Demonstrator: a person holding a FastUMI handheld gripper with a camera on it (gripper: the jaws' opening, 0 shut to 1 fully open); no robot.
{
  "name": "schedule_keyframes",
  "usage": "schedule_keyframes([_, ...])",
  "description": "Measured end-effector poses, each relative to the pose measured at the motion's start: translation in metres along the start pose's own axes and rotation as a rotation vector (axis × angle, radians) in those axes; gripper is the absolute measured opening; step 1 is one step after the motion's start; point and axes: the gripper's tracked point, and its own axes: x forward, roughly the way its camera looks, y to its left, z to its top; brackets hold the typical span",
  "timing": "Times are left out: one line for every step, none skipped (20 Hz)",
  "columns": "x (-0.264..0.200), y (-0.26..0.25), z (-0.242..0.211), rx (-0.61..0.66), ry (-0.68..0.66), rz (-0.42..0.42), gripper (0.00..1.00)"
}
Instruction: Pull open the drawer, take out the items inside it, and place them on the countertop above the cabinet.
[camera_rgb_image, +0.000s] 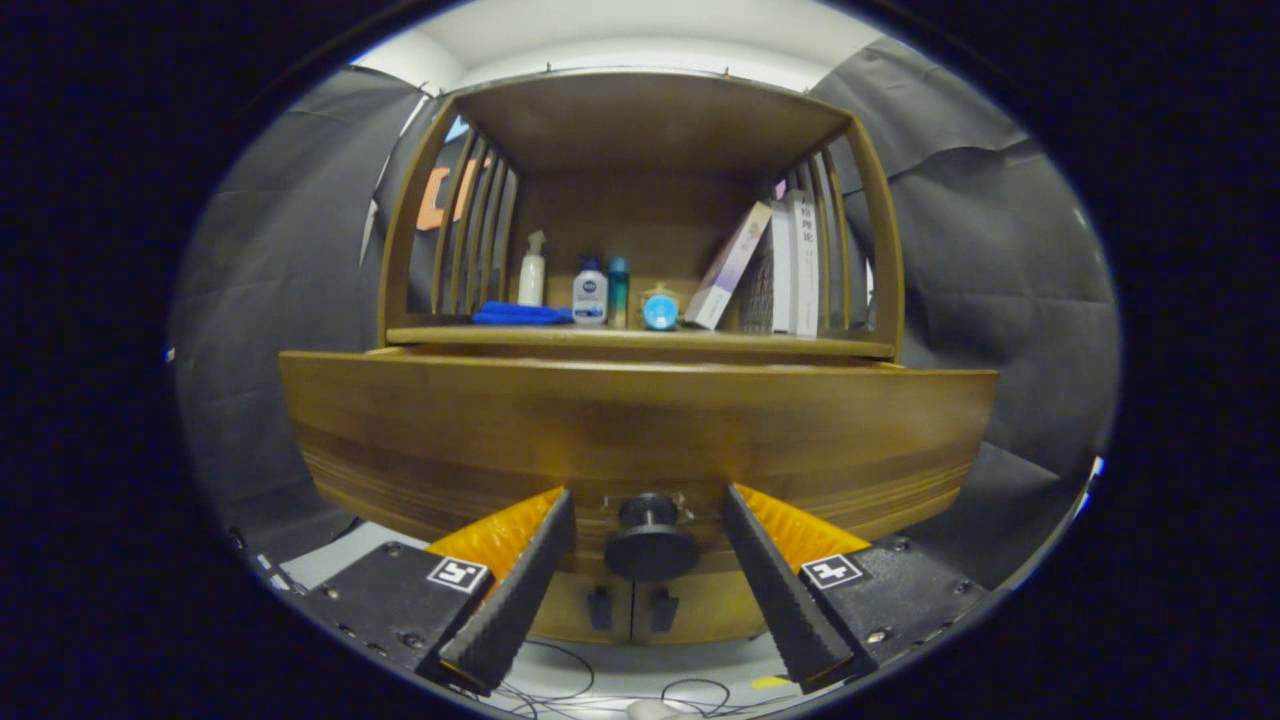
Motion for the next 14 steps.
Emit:
schedule_keyframes([0.002,0.001,0.0,-0.001,0.004,0.001,0.99])
schedule_keyframes([0.007,0.002,0.0,0.002,0.009,0.0,0.99])
schedule_keyframes([0.011,0.002,0.001,0.006,0.005,-0.001,0.99])
schedule_keyframes([0.013,0.002,0.001,0.006,0.009,-0.001,0.99])
schedule_keyframes([0.016,0.002,0.002,0.006,0.01,-0.003,0.99])
schedule_keyframes([0.021,0.003,0.003,0.008,0.014,-0.003,0.99])
schedule_keyframes([0.024,0.004,0.003,0.012,0.019,-0.003,0.99])
schedule_keyframes([0.027,0.004,0.004,0.012,0.024,-0.005,0.99])
schedule_keyframes([0.031,0.004,0.005,0.009,0.027,-0.007,0.99])
schedule_keyframes([0.034,0.005,0.005,0.009,0.03,-0.008,0.99])
schedule_keyframes([0.037,0.005,0.006,0.011,0.034,-0.008,0.99])
schedule_keyframes([0.04,0.006,0.006,0.012,0.034,-0.008,0.99])
schedule_keyframes([0.043,0.006,0.007,0.011,0.035,-0.009,0.99])
schedule_keyframes([0.045,0.007,0.007,0.012,0.035,-0.01,0.99])
